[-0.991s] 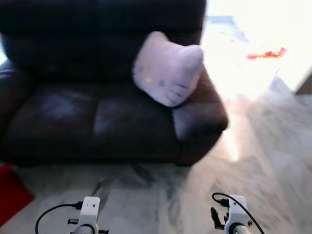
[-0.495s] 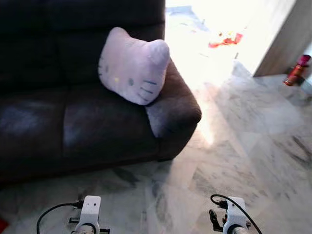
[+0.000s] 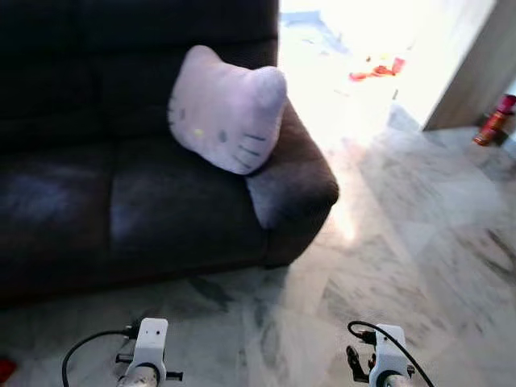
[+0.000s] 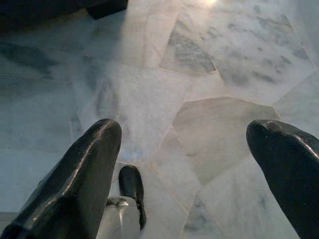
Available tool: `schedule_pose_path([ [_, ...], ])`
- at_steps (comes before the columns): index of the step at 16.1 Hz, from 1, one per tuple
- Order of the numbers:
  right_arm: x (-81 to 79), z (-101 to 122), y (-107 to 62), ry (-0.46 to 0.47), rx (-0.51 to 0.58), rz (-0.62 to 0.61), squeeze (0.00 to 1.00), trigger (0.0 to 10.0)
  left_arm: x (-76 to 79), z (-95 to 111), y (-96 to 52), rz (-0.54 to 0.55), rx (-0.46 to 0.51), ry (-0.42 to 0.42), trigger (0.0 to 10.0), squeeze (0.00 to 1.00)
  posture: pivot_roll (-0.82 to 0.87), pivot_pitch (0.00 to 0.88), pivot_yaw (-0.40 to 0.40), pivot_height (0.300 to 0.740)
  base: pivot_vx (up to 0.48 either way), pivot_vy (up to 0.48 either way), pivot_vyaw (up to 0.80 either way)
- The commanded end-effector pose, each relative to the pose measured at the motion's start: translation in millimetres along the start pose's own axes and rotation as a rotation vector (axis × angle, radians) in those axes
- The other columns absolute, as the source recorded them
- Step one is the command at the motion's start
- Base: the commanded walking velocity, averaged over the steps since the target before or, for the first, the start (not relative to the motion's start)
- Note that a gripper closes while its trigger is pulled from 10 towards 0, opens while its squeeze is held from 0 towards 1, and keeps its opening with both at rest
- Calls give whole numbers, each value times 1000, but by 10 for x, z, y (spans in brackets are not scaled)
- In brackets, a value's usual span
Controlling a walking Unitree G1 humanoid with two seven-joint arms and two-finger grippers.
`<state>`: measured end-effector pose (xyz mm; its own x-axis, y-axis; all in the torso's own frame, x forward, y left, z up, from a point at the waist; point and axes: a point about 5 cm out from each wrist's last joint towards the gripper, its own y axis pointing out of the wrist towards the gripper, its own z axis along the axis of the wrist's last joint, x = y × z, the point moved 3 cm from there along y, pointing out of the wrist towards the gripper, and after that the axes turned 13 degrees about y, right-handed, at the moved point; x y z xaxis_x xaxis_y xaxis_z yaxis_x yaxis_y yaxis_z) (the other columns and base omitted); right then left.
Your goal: Move the pillow to the sofa from floor
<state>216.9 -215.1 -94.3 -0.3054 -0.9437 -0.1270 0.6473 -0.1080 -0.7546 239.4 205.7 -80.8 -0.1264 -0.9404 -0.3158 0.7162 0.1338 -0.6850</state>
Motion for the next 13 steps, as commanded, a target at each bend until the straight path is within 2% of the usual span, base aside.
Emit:
schedule_pose_path([
  [1, 1, -33, -6, 15, -9, 2, 0, 10000, 26, -113, -23, -9, -39, 10, 10000, 0, 43, 107, -20, 740, 0, 0, -488],
  [5, -9, -58, -8, 2, -18, 4, 0, 10000, 22, -117, -24, -9, -42, 9, 10000, 0, 45, 105, -22, 740, 0, 0, -745],
  [8, -9, -50, -8, 2, -10, -2, 0, 10000, 27, -108, -22, -13, -39, 8, 10000, 0, 46, 101, -19, 740, 0, 0, 0],
  [11, -7, -58, -9, 6, -13, -7, 0, 10000, 16, -103, -20, -10, -36, 11, 10000, 0, 48, 91, -18, 740, 260, 0, 0],
  [13, -13, -69, -10, 19, -17, -2, 0, 10000, 1, -105, -20, -7, -37, 13, 10000, 0, 48, 87, -16, 740, 266, 0, -659],
])
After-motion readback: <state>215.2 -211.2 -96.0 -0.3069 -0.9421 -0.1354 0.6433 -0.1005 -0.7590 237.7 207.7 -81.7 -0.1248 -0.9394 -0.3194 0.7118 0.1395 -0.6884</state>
